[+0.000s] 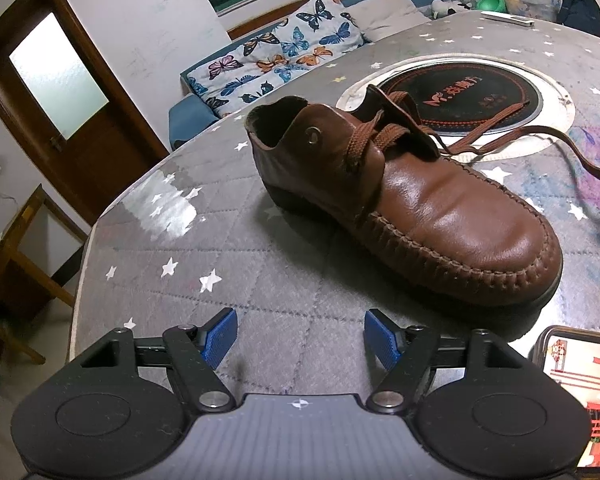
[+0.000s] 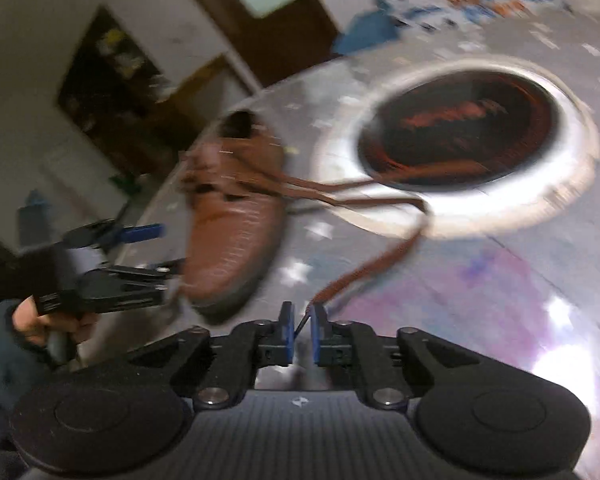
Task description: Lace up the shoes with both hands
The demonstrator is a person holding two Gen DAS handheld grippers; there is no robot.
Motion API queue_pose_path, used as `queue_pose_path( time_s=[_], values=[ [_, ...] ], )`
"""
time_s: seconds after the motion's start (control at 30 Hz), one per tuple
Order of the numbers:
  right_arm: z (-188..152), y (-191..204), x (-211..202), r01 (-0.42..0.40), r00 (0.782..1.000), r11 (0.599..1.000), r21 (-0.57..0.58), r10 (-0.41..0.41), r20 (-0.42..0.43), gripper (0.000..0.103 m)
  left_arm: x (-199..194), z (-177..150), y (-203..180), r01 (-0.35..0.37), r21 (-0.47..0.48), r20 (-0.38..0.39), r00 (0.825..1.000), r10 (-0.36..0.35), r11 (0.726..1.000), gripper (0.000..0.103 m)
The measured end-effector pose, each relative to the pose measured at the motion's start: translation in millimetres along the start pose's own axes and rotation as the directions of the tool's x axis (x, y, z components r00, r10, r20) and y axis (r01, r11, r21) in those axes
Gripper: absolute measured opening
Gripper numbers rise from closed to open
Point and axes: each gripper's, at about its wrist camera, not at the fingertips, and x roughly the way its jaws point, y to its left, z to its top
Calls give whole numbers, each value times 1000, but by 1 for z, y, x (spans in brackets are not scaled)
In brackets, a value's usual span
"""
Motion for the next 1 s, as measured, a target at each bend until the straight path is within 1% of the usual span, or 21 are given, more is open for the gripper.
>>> queue_pose_path(
  time_s=[0.03,0.07,0.1,0.13,0.2,0.27,0.37,0.43,0.5,0.53,0.67,0.7,0.77,0.83,0.9,0.93,0.97,1.0],
  values=[
    [3,6,0,-13,1000,999,-39,13,-1,14,0,-1,1,-2,-3,0,1000,2,1000,73],
    [7,10,0,-16,1000,997,-81,16,-4,22,-1,-2,3,-5,-5,-1,1000,5,1000,73],
    [11,15,-1,2,1000,991,-137,-2,-2,27,-1,-3,4,-8,-8,-2,1000,8,1000,73],
    [14,18,-2,31,999,977,-211,-33,-5,29,-1,-4,5,-10,-11,-3,1000,10,1000,73],
    [19,22,-2,78,995,940,-332,-93,-29,36,-1,-5,8,-16,-19,-8,1000,16,1000,73],
    [23,23,-1,100,988,900,-424,-139,-60,36,1,-6,10,-21,-26,-14,1000,21,999,74],
    [24,28,5,131,974,814,-565,-213,-81,40,2,-7,13,-22,-38,-21,1000,21,999,74],
    [24,26,11,120,968,773,-623,-230,-99,41,2,-7,13,-20,-41,-23,1000,19,999,74],
    [25,25,20,105,963,739,-665,-243,-119,41,2,-6,12,-21,-38,-26,999,20,999,74],
    [24,24,25,80,960,718,-691,-242,-140,41,2,-6,12,-21,-37,-27,999,20,999,74],
    [22,26,43,8,957,672,-740,-218,-188,42,1,-7,11,-21,-32,-31,999,20,999,74],
    [22,27,47,-7,957,664,-748,-211,-197,42,1,-7,11,-20,-33,-32,999,19,999,74],
    [26,26,51,-24,954,681,-732,-202,-220,41,2,-7,12,-15,-38,-36,999,13,999,74],
    [27,26,53,-42,952,691,-722,-192,-239,33,3,-6,13,-13,-39,-39,999,12,999,74],
    [27,28,53,-62,946,706,-705,-183,-267,15,4,-5,13,-14,-38,-41,999,13,999,74],
    [26,30,53,-74,943,710,-701,-179,-280,13,5,-4,13,-16,-37,-42,999,14,999,74],
    [24,33,53,-79,941,699,-711,-184,-285,12,5,-3,13,-18,-36,-43,999,17,999,74],
    [22,36,52,-81,940,689,-720,-188,-286,14,6,-2,14,-21,-35,-44,999,19,999,74]
  ],
)
